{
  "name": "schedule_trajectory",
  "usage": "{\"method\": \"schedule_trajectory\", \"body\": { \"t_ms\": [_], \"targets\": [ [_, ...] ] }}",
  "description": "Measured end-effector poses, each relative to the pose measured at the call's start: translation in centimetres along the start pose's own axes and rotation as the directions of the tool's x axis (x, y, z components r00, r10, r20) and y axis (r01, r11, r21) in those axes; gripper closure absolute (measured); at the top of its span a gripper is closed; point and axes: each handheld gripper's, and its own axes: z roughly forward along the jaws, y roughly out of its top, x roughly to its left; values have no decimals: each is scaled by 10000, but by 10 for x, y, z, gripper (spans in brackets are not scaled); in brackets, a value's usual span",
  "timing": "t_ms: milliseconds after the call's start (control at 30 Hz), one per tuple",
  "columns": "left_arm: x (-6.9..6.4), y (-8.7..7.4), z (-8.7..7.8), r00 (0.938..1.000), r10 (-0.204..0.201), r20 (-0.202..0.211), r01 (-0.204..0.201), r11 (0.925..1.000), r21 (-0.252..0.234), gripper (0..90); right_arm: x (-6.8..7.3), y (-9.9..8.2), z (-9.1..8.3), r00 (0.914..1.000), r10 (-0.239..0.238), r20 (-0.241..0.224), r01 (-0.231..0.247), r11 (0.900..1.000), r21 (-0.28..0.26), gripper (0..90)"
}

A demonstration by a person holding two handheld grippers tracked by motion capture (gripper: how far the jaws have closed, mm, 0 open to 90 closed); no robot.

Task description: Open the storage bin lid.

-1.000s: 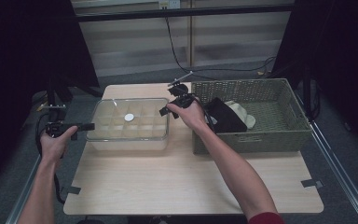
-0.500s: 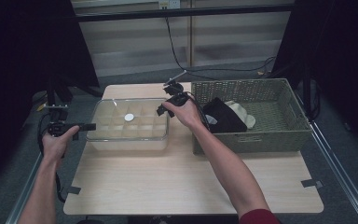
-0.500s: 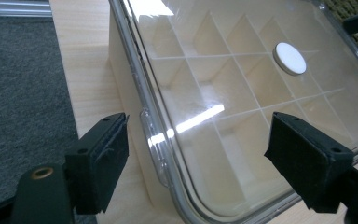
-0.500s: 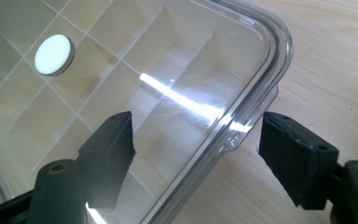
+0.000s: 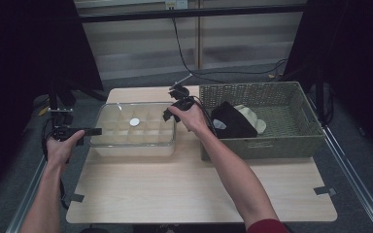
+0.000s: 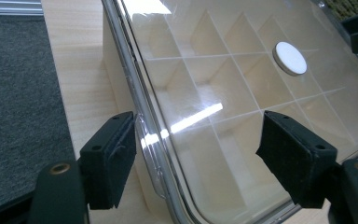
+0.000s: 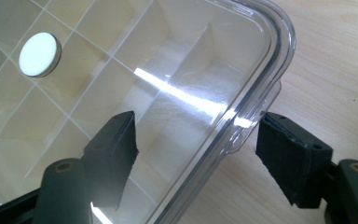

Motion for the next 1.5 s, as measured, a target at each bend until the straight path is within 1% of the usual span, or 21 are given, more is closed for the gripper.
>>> {"method": "schedule_trajectory", "body": {
  "t_ms": [67, 133, 167, 200, 233, 267, 300, 367, 500, 533, 600, 667, 767, 867, 1067, 1200, 1233, 1267, 1300, 1367, 1500],
  "targets": [
    [0, 0, 1, 10000, 18, -8, -18, 10000, 87, 283, 0, 1, 1, 10000, 21, 26, -21, 10000, -29, 287],
    [2, 0, 4, 10000, -3, 74, 1, 9999, 149, 282, 2, 2, 4, 9994, 330, 67, -330, 9995, -11, 265],
    [1, 0, 6, 9998, -135, 110, 134, 9999, 63, 282, 2, 2, 5, 9990, 434, 43, -434, 9991, -31, 259],
    [1, 0, 6, 9998, -135, 110, 134, 9999, 63, 282, 1, 2, 6, 9984, 562, -7, -562, 9984, -45, 259],
    [3, 0, 7, 9998, -33, 178, 29, 9998, 210, 282, 1, 3, 7, 9979, 653, -41, -654, 9978, -114, 259],
    [3, 0, 8, 9998, -45, 174, 43, 9999, 147, 280, 0, 3, 8, 9972, 746, -105, -748, 9971, -141, 259],
    [3, 0, 8, 9998, -45, 174, 43, 9999, 147, 279, -1, 3, 8, 9967, 804, -126, -806, 9966, -155, 259],
    [3, 1, 9, 9995, -231, 220, 230, 9997, 73, 280, 0, 3, 8, 9966, 817, -42, -818, 9963, -255, 264],
    [4, 2, 11, 9992, -321, 231, 319, 9995, 78, 290, 0, 3, 8, 9949, 1007, 68, -1003, 9939, -459, 269],
    [5, 2, 12, 9992, -284, 270, 279, 9994, 179, 295, 1, 2, 9, 9941, 1074, 128, -1065, 9928, -556, 258],
    [7, 2, 13, 9992, -255, 309, 249, 9995, 196, 306, 0, 0, 11, 9923, 1237, -61, -1238, 9897, -716, 254],
    [7, 2, 14, 9985, -426, 333, 422, 9990, 134, 333, -2, -2, 13, 9897, 1404, -268, -1422, 9859, -877, 258],
    [8, 2, 14, 9985, -422, 350, 419, 9991, 97, 346, -4, -3, 13, 9885, 1467, -367, -1500, 9824, -1117, 270],
    [10, 2, 15, 9979, -438, 471, 432, 9990, 134, 341, -4, -3, 13, 9883, 1464, -415, -1503, 9819, -1153, 274],
    [11, 3, 21, 9957, -688, 617, 677, 9975, 190, 266, -5, -4, 14, 9885, 1453, -424, -1495, 9807, -1258, 277],
    [10, 4, 19, 9965, -674, 498, 667, 9977, 155, 306, -5, -5, 13, 9885, 1447, -445, -1491, 9812, -1227, 279],
    [9, 5, 18, 9977, -536, 422, 529, 9985, 160, 306, -5, -5, 13, 9885, 1447, -445, -1491, 9812, -1227, 279],
    [8, 5, 17, 9985, -437, 321, 434, 9990, 107, 344, -5, -5, 13, 9892, 1394, -442, -1441, 9807, -1321, 288],
    [7, 6, 17, 9985, -473, 261, 473, 9989, 32, 344, -4, -4, 12, 9883, 1471, -414, -1513, 9797, -1312, 291],
    [5, 6, 17, 9993, -357, 139, 355, 9993, 79, 339, -4, -4, 11, 9880, 1490, -400, -1530, 9792, -1329, 296],
    [6, 5, 16, 9991, -373, 214, 373, 9993, 10, 340, -3, -5, 11, 9903, 1366, -274, -1391, 9788, -1503, 300]
  ]
}}
